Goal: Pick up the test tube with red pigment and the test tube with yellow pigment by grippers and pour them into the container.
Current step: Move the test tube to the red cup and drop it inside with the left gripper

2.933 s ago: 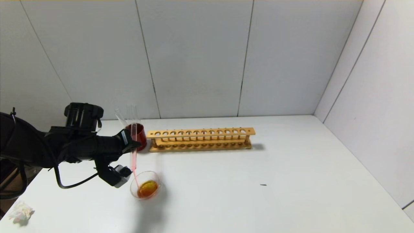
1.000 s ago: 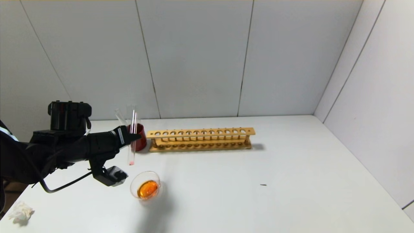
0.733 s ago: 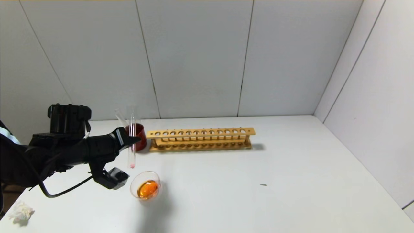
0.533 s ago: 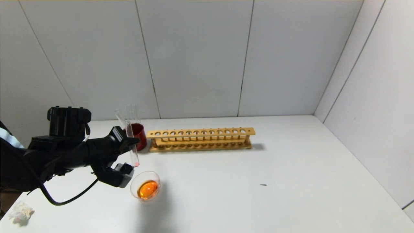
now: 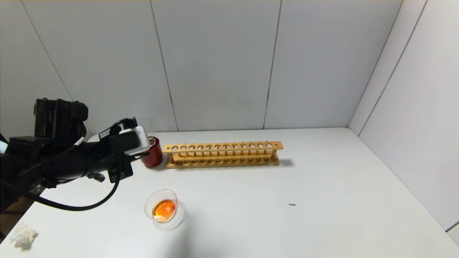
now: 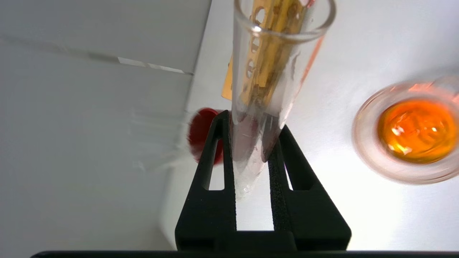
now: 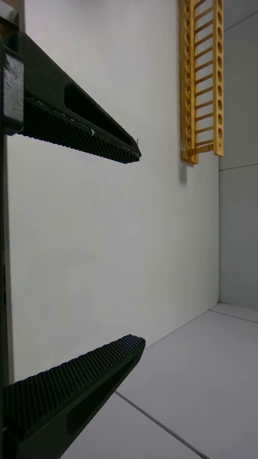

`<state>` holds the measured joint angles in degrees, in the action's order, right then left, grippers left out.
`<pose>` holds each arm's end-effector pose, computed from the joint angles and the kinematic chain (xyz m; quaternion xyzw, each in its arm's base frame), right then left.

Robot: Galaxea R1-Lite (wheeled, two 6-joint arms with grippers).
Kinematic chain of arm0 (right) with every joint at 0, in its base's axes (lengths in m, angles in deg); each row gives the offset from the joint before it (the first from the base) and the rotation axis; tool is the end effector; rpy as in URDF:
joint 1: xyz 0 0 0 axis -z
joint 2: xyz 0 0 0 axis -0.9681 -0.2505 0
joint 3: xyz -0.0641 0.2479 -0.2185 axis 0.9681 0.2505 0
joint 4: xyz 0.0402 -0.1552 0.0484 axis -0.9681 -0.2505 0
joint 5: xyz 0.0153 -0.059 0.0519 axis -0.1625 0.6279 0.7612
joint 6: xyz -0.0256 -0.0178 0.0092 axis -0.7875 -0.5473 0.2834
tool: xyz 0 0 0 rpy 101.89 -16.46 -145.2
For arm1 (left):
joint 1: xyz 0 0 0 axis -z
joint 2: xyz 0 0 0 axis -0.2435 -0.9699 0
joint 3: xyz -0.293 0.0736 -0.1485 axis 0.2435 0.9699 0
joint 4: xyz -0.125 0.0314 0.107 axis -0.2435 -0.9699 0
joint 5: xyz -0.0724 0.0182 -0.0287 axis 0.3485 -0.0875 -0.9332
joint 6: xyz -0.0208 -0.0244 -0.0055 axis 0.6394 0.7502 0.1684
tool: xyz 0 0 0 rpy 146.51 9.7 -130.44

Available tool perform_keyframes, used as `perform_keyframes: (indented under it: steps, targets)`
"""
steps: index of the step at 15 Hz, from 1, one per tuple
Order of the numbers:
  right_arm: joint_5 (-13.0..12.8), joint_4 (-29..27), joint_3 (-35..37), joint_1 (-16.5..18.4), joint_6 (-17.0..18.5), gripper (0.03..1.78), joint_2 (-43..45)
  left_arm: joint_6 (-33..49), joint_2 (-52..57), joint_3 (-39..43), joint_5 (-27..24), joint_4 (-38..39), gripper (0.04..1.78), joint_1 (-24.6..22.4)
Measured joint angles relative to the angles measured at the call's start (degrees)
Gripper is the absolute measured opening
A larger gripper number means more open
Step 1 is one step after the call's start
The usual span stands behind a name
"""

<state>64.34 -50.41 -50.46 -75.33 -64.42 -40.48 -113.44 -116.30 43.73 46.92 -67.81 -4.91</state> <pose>-0.0745 0.0005 0.0754 0.0000 0.0000 0.0007 1.0000 0.2532 -0.0494 0.2299 0.4735 0.0949 -0.2941 0.8248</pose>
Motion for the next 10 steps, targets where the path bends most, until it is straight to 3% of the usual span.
perform_keyframes:
  steps: [4, 7, 10]
  targets:
    - [0.02, 0.0, 0.0, 0.02, 0.0, 1.75, 0.0, 26.82, 0.9, -12.65, -0.88, -11.8, 0.31, 0.27]
    - [0.02, 0.0, 0.0, 0.02, 0.0, 1.75, 0.0, 44.7, -3.8, -18.65, -1.99, -4.83, 0.31, -0.34]
    - [0.0, 0.0, 0.0, 0.0, 0.0, 1.75, 0.0, 54.14, -9.81, -21.88, -2.28, 1.49, 0.31, -1.91]
